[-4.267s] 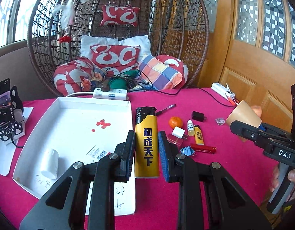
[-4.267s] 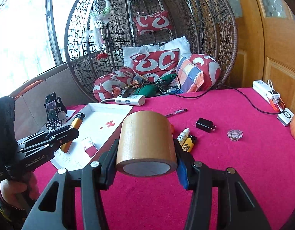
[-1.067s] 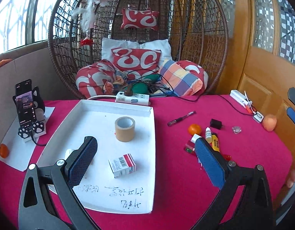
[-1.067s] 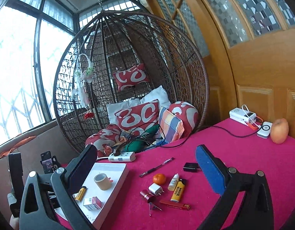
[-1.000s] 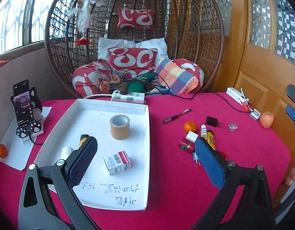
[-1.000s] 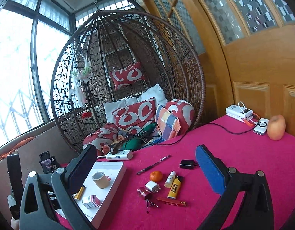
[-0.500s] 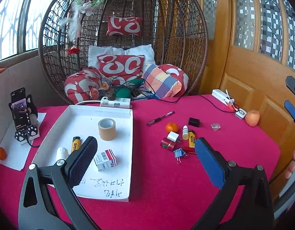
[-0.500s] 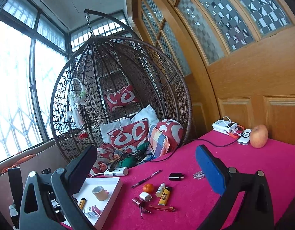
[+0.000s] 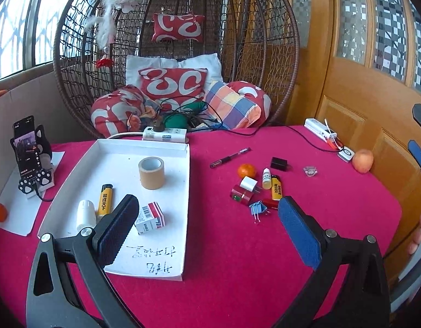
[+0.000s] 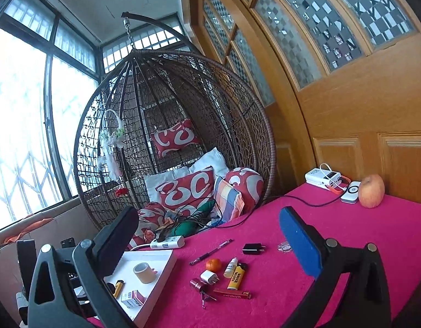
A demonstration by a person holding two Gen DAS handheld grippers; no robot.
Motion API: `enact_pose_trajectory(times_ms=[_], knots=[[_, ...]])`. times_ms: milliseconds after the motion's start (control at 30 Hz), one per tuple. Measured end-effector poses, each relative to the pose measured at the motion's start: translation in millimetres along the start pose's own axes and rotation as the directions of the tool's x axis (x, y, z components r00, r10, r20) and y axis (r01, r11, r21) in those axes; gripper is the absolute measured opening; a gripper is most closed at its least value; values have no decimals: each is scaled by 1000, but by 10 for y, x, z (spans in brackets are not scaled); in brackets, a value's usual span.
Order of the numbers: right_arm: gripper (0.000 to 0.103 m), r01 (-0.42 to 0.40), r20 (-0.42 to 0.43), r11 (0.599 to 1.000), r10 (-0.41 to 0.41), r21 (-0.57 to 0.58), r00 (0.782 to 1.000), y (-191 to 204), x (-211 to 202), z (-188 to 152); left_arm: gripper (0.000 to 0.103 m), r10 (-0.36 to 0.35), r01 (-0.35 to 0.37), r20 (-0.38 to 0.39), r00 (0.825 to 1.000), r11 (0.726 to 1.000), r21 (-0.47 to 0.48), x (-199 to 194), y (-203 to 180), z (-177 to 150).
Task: Organize rigid objects
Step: 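Withdraw both open tools from the tray toward the loose items, then grasp the blue binder clip with the left tool while the right tool grasps the red lighter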
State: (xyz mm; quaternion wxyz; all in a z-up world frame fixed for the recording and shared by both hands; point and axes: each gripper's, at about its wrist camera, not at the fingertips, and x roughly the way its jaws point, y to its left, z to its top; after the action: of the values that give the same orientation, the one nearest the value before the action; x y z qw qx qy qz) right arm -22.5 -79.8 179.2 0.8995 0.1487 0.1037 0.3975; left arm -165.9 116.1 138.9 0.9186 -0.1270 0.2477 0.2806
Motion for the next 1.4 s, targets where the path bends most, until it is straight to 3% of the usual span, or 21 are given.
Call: enact_pose_trajectory(times_ms=[400,567,667,733,833,933,1067,1133,1233,1300,1367,1400], knots=[[103,0,4,999,0,37,1000,-54,-32,4,103,-14,14,-1,1000,1000,9,-27,-38,-18],[103,18,-14,1000,-18,17,1000,-73,9,-6,103,-84,82,-47,995,996,-39,220,56,-50],[103,23,-63,1000,-23,2,998,-129,112,-83,103,-112,112,-85,990,994,-5,449,-27,-105],[103,49,-106,999,-49,-8,993,-186,182,-159,103,-120,122,-141,983,992,12,650,-118,-156],[103,92,-164,995,-95,-22,982,-299,276,-249,103,-172,177,-242,955,984,-1,979,-300,-258],[103,123,-175,992,-122,-10,977,-445,295,-277,103,-161,166,-315,935,986,-10,1313,-486,-364],[103,147,-191,989,-139,25,972,-661,321,-300,101,-144,139,-350,926,990,-39,1678,-623,-407],[103,161,-205,986,-151,33,967,-738,356,-315,93,-138,127,-351,926,990,-52,1822,-658,-382],[103,166,-244,986,-157,14,957,-791,454,-353,90,-150,128,-341,928,988,-86,1954,-659,-346],[103,168,-277,986,-163,-6,947,-799,527,-392,76,-144,131,-325,934,989,-62,1973,-676,-327],[103,171,-315,985,-173,-33,933,-781,628,-454,40,-129,125,-312,941,992,-33,1958,-659,-330],[103,155,-340,987,-160,-42,927,-766,691,-498,32,-148,143,-309,940,989,-39,1948,-626,-339]])
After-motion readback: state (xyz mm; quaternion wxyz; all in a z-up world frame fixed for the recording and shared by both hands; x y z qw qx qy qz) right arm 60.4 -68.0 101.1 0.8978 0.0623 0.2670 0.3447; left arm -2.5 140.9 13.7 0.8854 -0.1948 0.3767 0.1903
